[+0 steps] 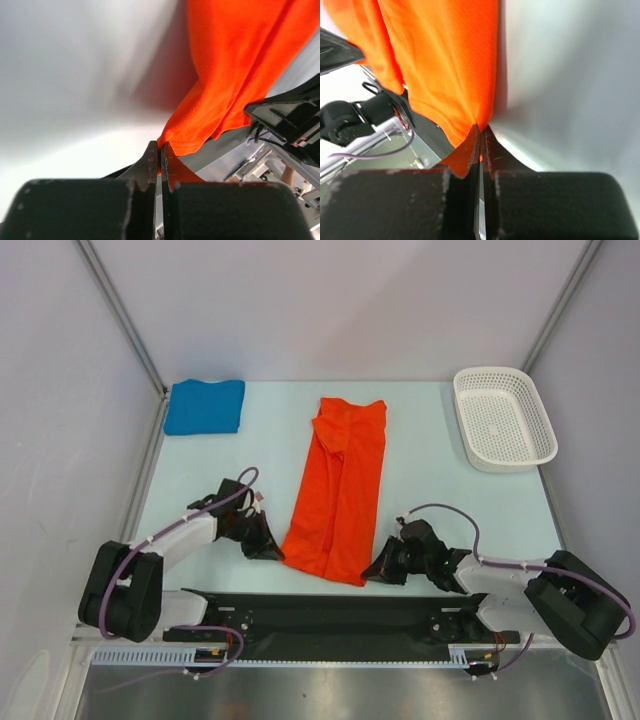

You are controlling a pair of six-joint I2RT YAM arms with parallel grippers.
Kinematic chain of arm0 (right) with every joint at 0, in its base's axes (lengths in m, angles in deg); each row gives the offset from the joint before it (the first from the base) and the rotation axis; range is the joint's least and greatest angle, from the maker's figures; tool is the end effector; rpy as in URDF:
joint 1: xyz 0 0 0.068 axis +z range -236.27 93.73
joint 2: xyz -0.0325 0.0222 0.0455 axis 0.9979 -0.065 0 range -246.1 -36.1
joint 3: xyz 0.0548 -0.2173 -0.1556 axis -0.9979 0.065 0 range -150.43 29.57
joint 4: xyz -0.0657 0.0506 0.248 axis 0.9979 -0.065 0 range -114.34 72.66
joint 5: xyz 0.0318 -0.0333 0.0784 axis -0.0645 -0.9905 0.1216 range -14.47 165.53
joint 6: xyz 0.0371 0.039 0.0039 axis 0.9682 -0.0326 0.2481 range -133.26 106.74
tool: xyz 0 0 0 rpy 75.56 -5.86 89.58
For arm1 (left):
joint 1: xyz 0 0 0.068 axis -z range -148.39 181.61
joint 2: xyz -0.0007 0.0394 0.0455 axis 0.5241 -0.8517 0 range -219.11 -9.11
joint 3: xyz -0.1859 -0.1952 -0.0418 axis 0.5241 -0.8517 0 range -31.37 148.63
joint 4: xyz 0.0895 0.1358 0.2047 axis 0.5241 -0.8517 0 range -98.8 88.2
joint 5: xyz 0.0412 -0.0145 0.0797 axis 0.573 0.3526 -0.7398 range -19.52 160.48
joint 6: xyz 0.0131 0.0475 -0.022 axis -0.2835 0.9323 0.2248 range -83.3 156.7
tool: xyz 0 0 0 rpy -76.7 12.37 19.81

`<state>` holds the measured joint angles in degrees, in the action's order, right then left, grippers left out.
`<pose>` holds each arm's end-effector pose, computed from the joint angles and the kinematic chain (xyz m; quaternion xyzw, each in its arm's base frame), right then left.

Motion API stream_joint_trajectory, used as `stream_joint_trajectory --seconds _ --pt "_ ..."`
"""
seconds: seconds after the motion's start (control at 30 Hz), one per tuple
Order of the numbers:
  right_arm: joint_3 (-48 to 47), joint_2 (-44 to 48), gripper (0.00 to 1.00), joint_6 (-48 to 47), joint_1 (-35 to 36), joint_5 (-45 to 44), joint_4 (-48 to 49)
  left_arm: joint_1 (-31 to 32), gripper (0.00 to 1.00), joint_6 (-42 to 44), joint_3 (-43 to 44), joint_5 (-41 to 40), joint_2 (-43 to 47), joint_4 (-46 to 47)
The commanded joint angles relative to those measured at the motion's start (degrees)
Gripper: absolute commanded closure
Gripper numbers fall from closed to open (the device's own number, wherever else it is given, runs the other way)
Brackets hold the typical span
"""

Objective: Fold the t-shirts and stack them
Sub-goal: Fold the tshirt

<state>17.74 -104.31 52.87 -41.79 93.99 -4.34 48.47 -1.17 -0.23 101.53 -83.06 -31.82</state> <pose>0.1248 0.1384 0.1137 0.1079 0.9023 0.4050 0.1012 0.1845 -0.0752 0.1448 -0.1344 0.9441 -0.3011 0.0061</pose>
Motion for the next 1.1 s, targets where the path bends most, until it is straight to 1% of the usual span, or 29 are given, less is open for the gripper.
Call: stream_joint_trajectory --seconds 0.0,0.03,0.07,0.1,0.17,0.2,0.27,0.3,0.33,0.37,0.4,0.43,0.47,0.5,0.53,0.57,0.6,0.63,0.67,0.73,0.8,0.97,1.0,1.07 --pt "-3.8 1.2 1.00 -1.6 -2.6 2.4 -3.8 0.8 1.00 1.2 7.7 -1.8 0.3 -2.1" --pt "-6.1 1.1 1.00 -2.4 -3.3 3.3 -4.7 1.5 1.00 1.2 10.4 -1.9 -1.0 -2.4" --pt "-6.1 0.9 1.00 -2.9 -3.9 3.7 -5.6 1.9 1.00 1.2 11.7 -1.9 -1.7 -2.5" --pt "-8.6 0.4 1.00 -3.7 -4.7 4.3 -6.3 2.1 1.00 1.2 13.0 -1.6 -2.6 -2.6" --pt "-11.7 -1.5 1.00 -6.3 -7.4 6.1 -9.3 2.8 1.00 1.7 17.4 -1.4 -5.3 -2.9" --pt "-14.9 -2.2 1.00 -7.3 -8.5 6.7 -10.6 2.9 1.00 1.9 18.9 -1.2 -6.4 -3.0" --pt "-17.8 -3.9 1.00 -9.0 -12.6 8.8 -14.3 3.0 1.00 2.7 22.4 -1.2 -9.9 -3.8" --pt "-19.4 -5.9 1.00 -10.7 -14.0 9.7 -15.0 3.0 1.00 2.9 26.4 -1.3 -11.0 -4.3" --pt "-22.6 -7.0 1.00 -11.6 -16.9 11.3 -15.9 3.0 1.00 3.1 28.4 -1.4 -12.4 -4.6" --pt "-24.8 -8.2 1.00 -12.9 -18.1 11.9 -18.3 3.0 1.00 3.8 32.7 -1.5 -15.2 -5.7" --pt "-26.6 -11.5 1.00 -14.9 -19.6 12.7 -19.4 3.0 1.00 3.9 34.9 -1.7 -17.1 -6.3" --pt "-30.7 -13.1 1.00 -15.8 -20.8 14.7 -20.4 2.9 1.00 4.3 37.1 -1.4 -18.8 -6.7" --pt "-32.4 -14.8 1.00 -16.6 -23.0 15.5 -21.6 2.9 1.00 4.5 41.3 -1.3 -20.5 -7.9" --pt "-34.3 -17.9 1.00 -18.3 -23.9 16.9 -22.2 2.9 1.00 4.6 43.5 -1.4 -24.3 -8.5" --pt "-36.5 -19.8 1.00 -19.0 -24.7 17.4 -22.8 2.9 1.00 4.7 45.6 -1.8 -25.9 -8.9" --pt "-40.2 -21.5 1.00 -19.9 -26.3 18.0 -24.4 2.9 1.00 4.8 49.4 -2.0 -27.8 -9.2" --pt "-42.5 -23.2 1.00 -20.9 -26.9 18.5 -25.5 2.9 1.00 4.9 51.4 -2.3 -30.8 -10.0" --pt "-44.2 -26.8 1.00 -22.4 -27.5 19.0 -26.3 2.9 1.00 5.1 53.3 -2.7 -32.6 -10.1" --pt "-47.5 -28.2 1.00 -23.3 -28.6 19.2 -27.7 2.8 1.00 5.1 56.5 -3.3 -34.0 -10.5" --pt "-50.3 -32.3 1.00 -24.6 -29.7 19.7 -28.6 2.6 1.00 4.7 59.1 -3.1 -38.0 -10.8" --pt "-54.0 -35.1 1.00 -25.3 -31.6 21.2 -28.9 2.4 1.00 4.4 62.7 -2.8 -40.4 -11.1" --pt "-61.6 -42.5 1.00 -27.2 -33.5 22.7 -31.1 1.9 1.00 3.9 70.6 -3.2 -47.2 -12.6" --pt "-64.0 -43.7 1.00 -27.5 -33.9 23.2 -31.6 1.8 1.00 3.8 71.4 -3.3 -47.9 -13.0" --pt "-65.9 -46.4 1.00 -28.1 -34.0 23.6 -32.5 1.2 1.00 3.2 73.0 -3.0 -49.6 -12.4"
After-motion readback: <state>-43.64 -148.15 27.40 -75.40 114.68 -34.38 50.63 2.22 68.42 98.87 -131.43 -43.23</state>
